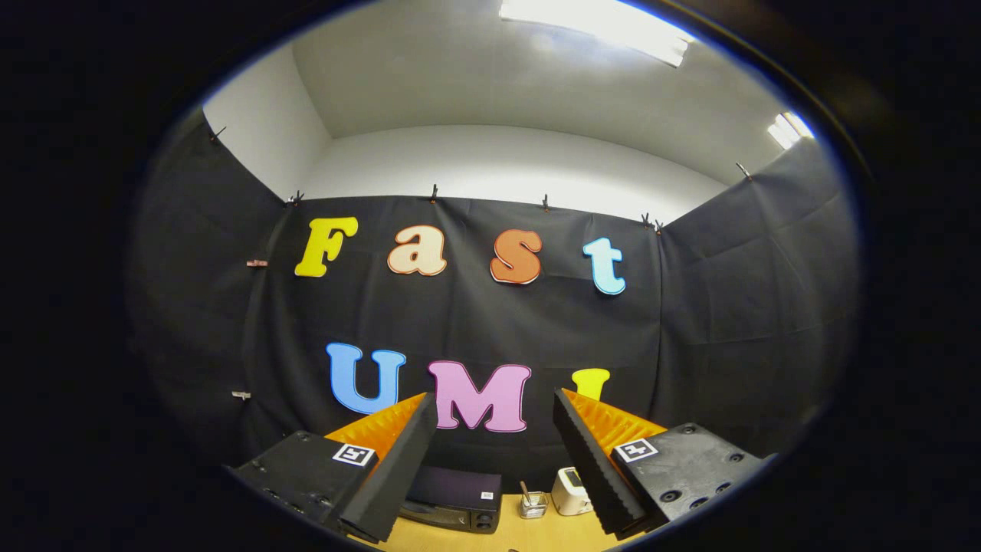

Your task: Open the toaster oven, put the food inside, and close the toaster oven door.

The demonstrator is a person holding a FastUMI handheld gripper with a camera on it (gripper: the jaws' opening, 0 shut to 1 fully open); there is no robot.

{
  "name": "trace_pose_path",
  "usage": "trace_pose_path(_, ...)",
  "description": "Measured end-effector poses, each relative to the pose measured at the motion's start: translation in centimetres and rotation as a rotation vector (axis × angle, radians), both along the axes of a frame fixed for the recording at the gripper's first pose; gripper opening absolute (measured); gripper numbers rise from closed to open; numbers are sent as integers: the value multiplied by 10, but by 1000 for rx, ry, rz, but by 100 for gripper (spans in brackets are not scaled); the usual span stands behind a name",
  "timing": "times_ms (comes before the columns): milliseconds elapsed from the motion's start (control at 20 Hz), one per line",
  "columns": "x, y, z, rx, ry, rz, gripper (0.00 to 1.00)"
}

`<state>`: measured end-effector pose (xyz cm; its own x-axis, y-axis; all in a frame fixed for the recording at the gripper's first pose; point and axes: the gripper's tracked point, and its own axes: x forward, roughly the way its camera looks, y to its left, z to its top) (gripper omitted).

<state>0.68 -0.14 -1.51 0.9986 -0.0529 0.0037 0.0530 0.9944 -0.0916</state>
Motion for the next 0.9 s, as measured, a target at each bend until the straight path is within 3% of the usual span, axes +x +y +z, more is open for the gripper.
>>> trace_pose_path(200, 25, 17, -15, 29, 0, 19, 97)
trace_pose_path(450, 82, 39, -56, 69, 45, 111, 97)
trace_pose_path(700, 124, 71, -132, 77, 136, 187, 97)
trace_pose_path(900, 150, 86, -204, 146, 213, 199, 98)
